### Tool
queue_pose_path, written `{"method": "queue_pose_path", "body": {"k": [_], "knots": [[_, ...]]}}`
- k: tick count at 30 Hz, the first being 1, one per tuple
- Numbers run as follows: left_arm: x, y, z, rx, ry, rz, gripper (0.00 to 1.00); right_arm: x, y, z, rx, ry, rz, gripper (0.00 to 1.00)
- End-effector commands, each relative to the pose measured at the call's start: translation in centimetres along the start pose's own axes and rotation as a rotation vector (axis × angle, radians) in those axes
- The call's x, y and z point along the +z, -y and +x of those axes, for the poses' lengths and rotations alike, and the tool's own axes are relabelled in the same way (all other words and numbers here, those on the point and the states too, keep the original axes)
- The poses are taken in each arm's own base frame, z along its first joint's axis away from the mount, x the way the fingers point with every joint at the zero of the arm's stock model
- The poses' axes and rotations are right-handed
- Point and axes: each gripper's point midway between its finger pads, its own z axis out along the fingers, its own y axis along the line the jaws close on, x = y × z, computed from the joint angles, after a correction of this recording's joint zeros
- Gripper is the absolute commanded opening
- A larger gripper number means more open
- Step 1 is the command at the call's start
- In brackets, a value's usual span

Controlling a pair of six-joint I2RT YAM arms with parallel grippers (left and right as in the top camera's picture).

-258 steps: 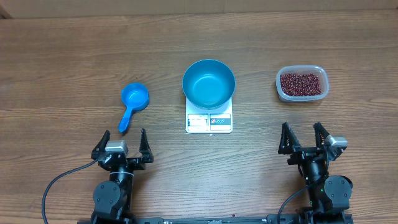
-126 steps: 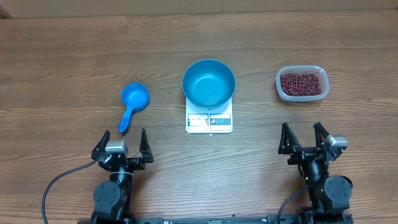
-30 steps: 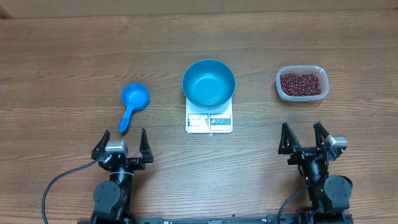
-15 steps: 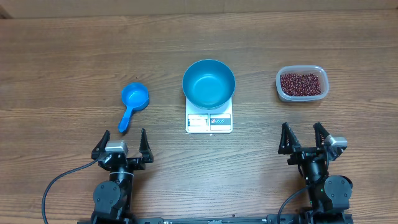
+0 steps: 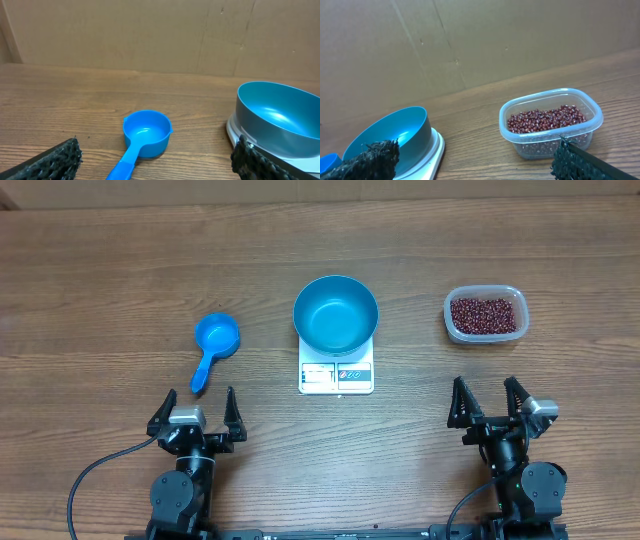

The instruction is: Scoop item into bowl and weigh 150g on scale

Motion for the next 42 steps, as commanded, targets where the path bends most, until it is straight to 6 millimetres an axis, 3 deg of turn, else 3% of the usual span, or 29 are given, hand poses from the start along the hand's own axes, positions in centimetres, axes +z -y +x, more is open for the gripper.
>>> {"method": "queue_pose_path", "body": {"k": [1,6,9,16,22,25,29,33,38,41,42], "knots": [[0.0,0.1,-0.1,0.020,0.008,0.004,1.00,0.0,0.1,0.3,0.000,0.000,0.003,1.00],[-0.1,0.5,-1.7,0.008,0.074,0.026,1.00,0.0,0.1,0.3,0.000,0.000,0.003,1.00],[-0.8,2.5,-4.3,0.001,0.128,0.140,0.99,0.0,0.1,0.3,0.000,0.000,0.003,1.00],[-4.4,3.2,-12.2,-0.093,0.094,0.178,1.00,0.0,0.1,0.3,0.000,0.000,0.003,1.00],[-6.9,4.3,-19.7,-0.075,-0.120,0.197,1.00,0.0,0.1,0.3,0.000,0.000,0.003,1.00],[-6.7,4.6,-22.7,-0.063,-0.268,0.176,1.00,0.0,0.1,0.3,0.000,0.000,0.003,1.00],[-5.3,5.1,-25.2,-0.048,-0.447,0.149,0.99,0.0,0.1,0.3,0.000,0.000,0.003,1.00],[-2.5,5.8,-26.4,-0.046,-0.506,0.141,1.00,0.0,0.1,0.3,0.000,0.000,0.003,1.00],[1.2,6.5,-24.3,-0.011,-0.603,0.145,1.00,0.0,0.1,0.3,0.000,0.000,0.003,1.00],[2.3,6.0,-22.7,0.089,-0.665,0.133,0.63,0.0,0.1,0.3,0.000,0.000,0.003,1.00],[2.5,5.3,-22.1,0.105,-0.687,0.094,0.58,0.0,0.1,0.3,0.000,0.000,0.003,1.00]]}}
